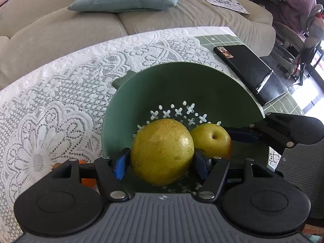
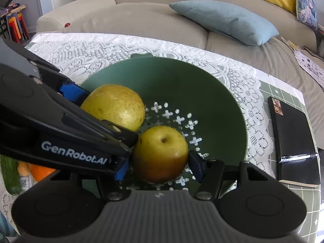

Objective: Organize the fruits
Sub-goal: 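Lift both held pears and carry them over the green colander, then open both tools to drop the pears into the green colander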

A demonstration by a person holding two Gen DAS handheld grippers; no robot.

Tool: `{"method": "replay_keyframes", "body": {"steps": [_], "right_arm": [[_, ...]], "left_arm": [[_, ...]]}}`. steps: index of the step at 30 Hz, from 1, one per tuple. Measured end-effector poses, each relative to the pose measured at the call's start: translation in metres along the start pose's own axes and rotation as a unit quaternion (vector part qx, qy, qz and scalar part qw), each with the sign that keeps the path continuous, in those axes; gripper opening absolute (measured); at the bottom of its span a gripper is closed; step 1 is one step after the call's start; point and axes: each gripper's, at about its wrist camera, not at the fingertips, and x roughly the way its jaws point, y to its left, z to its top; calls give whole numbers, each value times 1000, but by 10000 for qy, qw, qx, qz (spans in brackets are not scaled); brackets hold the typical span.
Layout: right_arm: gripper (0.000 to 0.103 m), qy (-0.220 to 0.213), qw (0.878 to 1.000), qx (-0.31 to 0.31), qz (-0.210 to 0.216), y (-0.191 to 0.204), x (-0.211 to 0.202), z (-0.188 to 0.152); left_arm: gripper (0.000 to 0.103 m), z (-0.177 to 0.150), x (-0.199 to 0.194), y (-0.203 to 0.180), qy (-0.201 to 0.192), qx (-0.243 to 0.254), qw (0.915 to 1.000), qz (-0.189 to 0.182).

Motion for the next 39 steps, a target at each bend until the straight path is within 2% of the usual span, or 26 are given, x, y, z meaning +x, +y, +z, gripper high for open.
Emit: {"method": "replay_keyframes", "body": {"steps": [16,20,32,39], "right_arm": [[61,-72,9999,-33,-101,-5,-8,0],[73,-138,9996,-125,-220,-4,-11,-1],[80,-296,9989,-217,-276,-5,-21,-5],[83,-301,9982,-346,-381,0,-20,-6]], "left_arm": [[76,0,5,0,48,-10,10000,73],[76,-1,5,-2,84,36,9999,138],[76,-1,5,-7,188,95,9995,232],[76,3,7,-10,401,218,9985,303]]}}
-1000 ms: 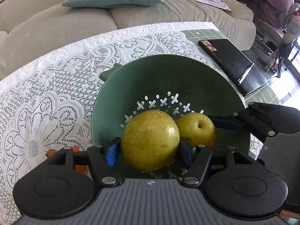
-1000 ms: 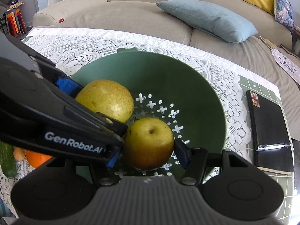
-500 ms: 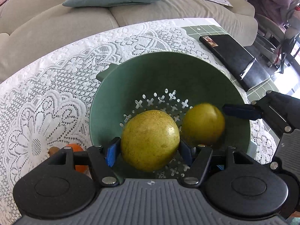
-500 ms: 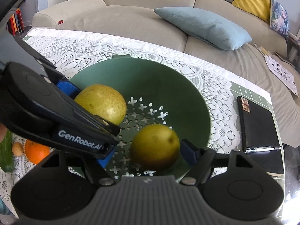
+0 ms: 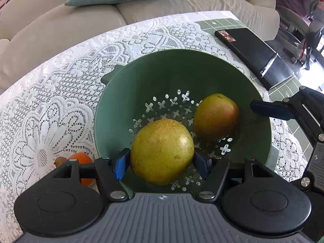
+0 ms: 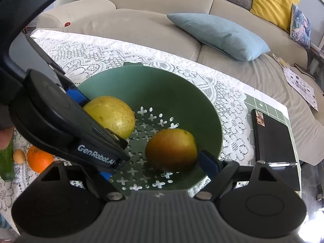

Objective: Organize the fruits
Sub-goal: 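Open both tools to drop the pears into the green colander, then withdraw both tools from the colander back toward the oranges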

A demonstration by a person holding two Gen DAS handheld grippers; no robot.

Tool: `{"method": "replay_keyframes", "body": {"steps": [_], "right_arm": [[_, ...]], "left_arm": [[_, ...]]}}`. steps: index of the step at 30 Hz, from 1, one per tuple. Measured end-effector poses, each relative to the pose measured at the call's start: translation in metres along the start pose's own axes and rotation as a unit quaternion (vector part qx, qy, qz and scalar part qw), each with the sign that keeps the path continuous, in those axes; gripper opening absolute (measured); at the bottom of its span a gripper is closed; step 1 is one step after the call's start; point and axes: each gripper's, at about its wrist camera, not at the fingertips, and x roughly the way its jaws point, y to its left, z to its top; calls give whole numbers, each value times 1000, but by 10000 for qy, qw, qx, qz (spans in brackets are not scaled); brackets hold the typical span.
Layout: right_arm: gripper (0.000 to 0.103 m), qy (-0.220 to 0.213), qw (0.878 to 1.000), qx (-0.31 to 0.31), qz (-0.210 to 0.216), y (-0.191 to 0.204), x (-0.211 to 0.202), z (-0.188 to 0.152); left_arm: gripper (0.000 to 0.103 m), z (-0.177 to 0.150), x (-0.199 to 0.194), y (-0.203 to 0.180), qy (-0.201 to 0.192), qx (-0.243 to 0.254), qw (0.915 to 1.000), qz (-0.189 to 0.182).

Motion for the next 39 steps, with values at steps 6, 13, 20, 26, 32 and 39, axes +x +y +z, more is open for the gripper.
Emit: {"method": "replay_keyframes", "body": {"steps": [6,13,20,26,32,39], "right_arm": [[86,-11,10000,-4,-11,0,0,0],[92,-115,9999,33,-9,0,-5,0],[92,-343,9990,241,139,-3,-16,1],[92,-660,9965,455,225,-2,-30,2],[92,-1055,9924,605,183,3,-42,5],[92,-1819,9815,492,343,16,-58,8]], "left_arm": [[77,2,2,0,68,10,10000,47],[87,7,-15,0,-363,38,9992,142],[87,-1,-27,4,-648,-68,9978,100],[87,-14,-53,15,-1088,-247,9936,175],[87,-35,-76,35,-1462,-470,9877,288],[87,-66,-95,64,-1722,-680,9819,410]]}}
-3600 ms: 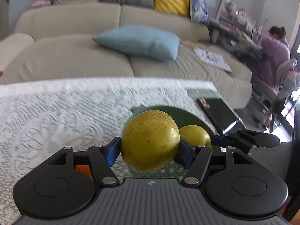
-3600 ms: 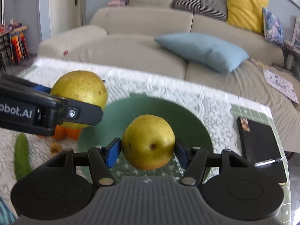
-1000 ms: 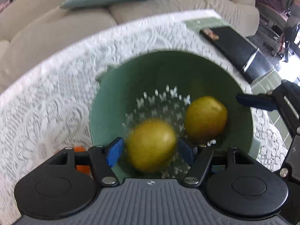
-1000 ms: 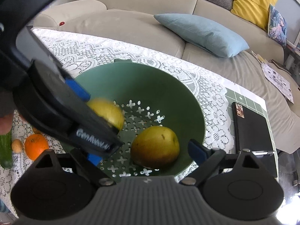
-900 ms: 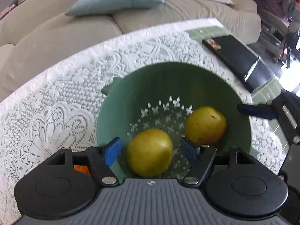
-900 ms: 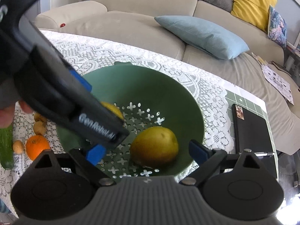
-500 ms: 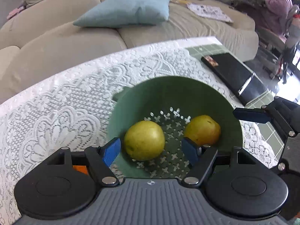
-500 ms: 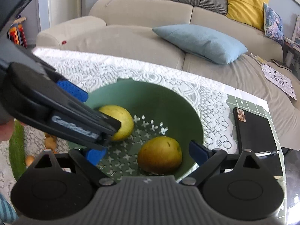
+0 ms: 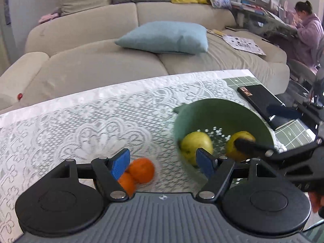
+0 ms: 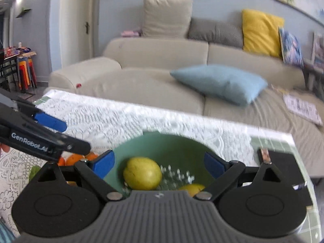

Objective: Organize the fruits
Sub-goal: 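Withdraw both tools from the colander back toward the oranges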

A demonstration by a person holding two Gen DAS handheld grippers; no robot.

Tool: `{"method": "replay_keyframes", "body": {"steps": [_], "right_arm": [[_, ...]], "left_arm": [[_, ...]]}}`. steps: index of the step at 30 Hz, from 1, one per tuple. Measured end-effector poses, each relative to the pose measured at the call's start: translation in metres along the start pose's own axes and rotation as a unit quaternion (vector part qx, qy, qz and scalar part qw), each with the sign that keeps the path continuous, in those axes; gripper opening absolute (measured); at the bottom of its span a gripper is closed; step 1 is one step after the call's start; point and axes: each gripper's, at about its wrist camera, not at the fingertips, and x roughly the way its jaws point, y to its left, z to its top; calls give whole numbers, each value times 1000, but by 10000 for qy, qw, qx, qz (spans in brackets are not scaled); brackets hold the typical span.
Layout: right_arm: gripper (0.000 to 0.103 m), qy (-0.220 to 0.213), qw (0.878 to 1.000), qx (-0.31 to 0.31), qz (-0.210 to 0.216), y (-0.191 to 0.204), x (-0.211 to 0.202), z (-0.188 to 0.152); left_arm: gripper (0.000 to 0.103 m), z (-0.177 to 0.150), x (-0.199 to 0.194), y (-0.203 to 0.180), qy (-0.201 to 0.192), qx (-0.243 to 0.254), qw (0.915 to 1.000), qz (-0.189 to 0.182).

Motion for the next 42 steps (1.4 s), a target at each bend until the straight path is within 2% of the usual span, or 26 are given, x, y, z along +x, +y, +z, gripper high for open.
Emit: {"method": "replay_keyframes", "body": {"steps": [2,5,11,19,22,27,30,32,39,42], "right_arm": [[92,-210,9996,-161,67,8,-3,2],[92,-297,9988,-286,250,20,-4,4],[91,-111,9967,-540,589,44,1,8],[71,32,9884,-1225,892,85,6,1],[69,178,9834,-1372,1172,101,4,-2],[68,863,9779,-1099,1553,118,7,-13],[59,1295,9746,-1053,1491,126,15,-26],[58,1430,9741,-1086,1372,128,20,-33],[53,1676,9760,-812,1125,120,33,-44],[53,1729,9761,-740,1088,118,36,-48]], "left_arm": [[87,-6,-6,11,-36,-36,10000,11],[87,-17,-13,25,-62,-70,10000,15],[87,-42,-20,54,-135,-316,9994,39],[85,-74,-8,79,-200,-494,9986,-49],[83,-86,-5,83,-195,-355,9992,-49],[80,-99,-4,88,-164,-162,9997,-26],[78,-107,-4,86,-126,-26,9999,32],[76,-111,-4,83,-110,92,9999,95],[61,-120,1,80,-93,253,9993,274],[58,-120,0,80,-123,265,9991,320]]}}
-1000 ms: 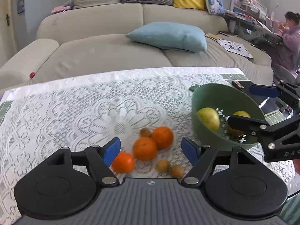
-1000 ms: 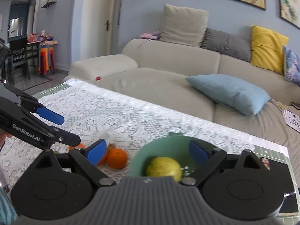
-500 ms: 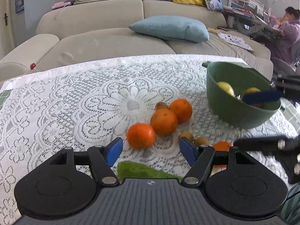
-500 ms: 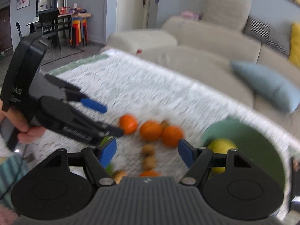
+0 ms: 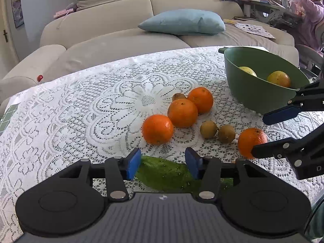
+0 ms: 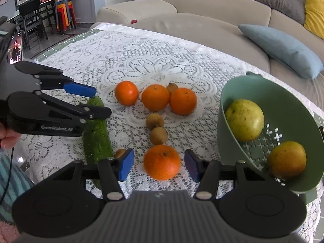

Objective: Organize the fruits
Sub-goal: 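Grasp an orange with the left tool while the right tool grasps another orange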

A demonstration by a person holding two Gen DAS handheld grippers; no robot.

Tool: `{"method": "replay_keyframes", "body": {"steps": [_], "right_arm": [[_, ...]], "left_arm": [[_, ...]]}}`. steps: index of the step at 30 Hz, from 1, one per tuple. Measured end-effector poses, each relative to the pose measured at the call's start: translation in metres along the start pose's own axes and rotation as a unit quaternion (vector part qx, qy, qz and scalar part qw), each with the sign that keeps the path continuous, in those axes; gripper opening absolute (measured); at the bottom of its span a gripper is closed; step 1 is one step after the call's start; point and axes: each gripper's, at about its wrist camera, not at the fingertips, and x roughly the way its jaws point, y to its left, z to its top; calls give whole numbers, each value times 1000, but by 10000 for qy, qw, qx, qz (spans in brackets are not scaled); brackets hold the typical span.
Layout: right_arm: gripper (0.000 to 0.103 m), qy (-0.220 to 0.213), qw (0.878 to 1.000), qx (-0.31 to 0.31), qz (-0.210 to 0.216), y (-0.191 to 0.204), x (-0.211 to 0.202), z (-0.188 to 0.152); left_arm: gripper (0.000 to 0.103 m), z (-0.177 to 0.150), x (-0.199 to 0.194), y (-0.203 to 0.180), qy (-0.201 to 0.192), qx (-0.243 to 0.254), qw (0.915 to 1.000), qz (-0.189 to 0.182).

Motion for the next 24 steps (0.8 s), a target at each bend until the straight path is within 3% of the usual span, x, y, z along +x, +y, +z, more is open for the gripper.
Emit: {"method": "replay_keyframes", "body": {"steps": [4,8,15,24], "right_arm": [[53,94,9998,183,10,-5,5,0],[47,235,9991,347,39,-10,12,-2],[46,295,9979,531,205,-15,18,-1],[45,477,9971,525,273,-16,27,0]], "left_arm": [[50,0,0,1,-21,-65,10000,22],[49,0,0,3,-31,-149,9999,-4],[50,7,7,3,-48,-63,9999,-91],[55,20,26,-1,39,347,9993,111]]}}
